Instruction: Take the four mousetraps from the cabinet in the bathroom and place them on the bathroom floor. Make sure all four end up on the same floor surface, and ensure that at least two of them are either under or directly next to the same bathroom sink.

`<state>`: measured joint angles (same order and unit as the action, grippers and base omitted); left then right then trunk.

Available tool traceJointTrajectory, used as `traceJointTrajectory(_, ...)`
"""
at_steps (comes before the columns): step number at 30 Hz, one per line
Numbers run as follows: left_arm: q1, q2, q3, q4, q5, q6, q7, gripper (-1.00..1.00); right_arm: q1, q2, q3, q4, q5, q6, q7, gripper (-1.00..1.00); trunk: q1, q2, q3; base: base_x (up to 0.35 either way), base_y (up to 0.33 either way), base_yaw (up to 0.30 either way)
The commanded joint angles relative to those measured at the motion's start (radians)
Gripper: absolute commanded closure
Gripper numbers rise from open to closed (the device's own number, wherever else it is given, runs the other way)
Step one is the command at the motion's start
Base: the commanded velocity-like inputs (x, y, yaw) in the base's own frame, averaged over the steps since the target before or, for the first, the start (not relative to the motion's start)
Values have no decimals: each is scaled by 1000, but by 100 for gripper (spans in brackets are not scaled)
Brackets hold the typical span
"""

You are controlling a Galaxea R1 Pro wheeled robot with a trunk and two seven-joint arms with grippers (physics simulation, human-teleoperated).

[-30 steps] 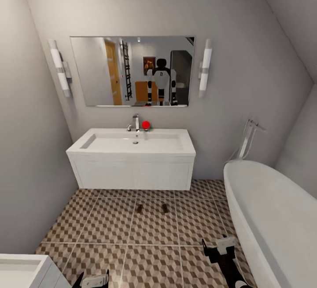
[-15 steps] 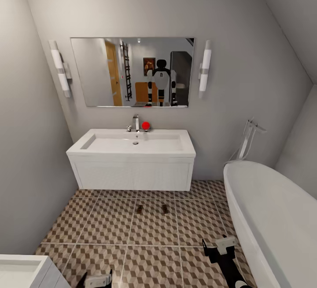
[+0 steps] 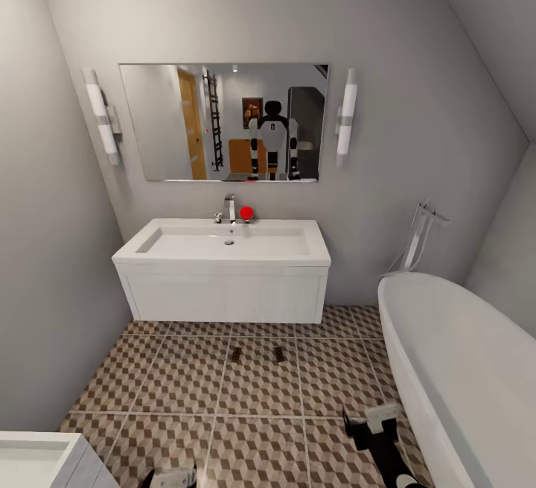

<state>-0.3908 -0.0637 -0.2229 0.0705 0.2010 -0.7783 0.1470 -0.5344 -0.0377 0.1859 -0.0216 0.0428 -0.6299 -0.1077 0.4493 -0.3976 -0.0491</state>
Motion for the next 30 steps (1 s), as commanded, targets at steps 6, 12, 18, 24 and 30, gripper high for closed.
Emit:
traceJointTrajectory(6, -2, -5, -7, 0, 7, 151, 2, -100, -1, 4, 8, -1, 4, 89, -8, -100, 1, -2, -2, 0, 0, 0)
traceJointTrajectory(12, -2, -5, -3, -11, 11, 285, 2, -100, -1, 12, 6, -1, 3, 141, -9, -100, 1, -2, -2, 0, 0, 0)
traceJointTrajectory(18, -2, 4, -1, -24, 38, 341, 2, -100, -1, 10, 2, -3, -35, 180, -33, -100, 1, -2, -2, 0, 0, 0)
traceJointTrajectory(24, -2, 12, -1, -27, 71, 355, 2, -100, -1, 5, 2, -7, -140, 259, -48, -100, 1, -2, -2, 0, 0, 0)
traceJointTrajectory(30, -2, 19, -2, -27, 81, 358, 2, -100, -1, 4, 6, -10, -209, 290, -46, -100, 1, -2, -2, 0, 0, 0)
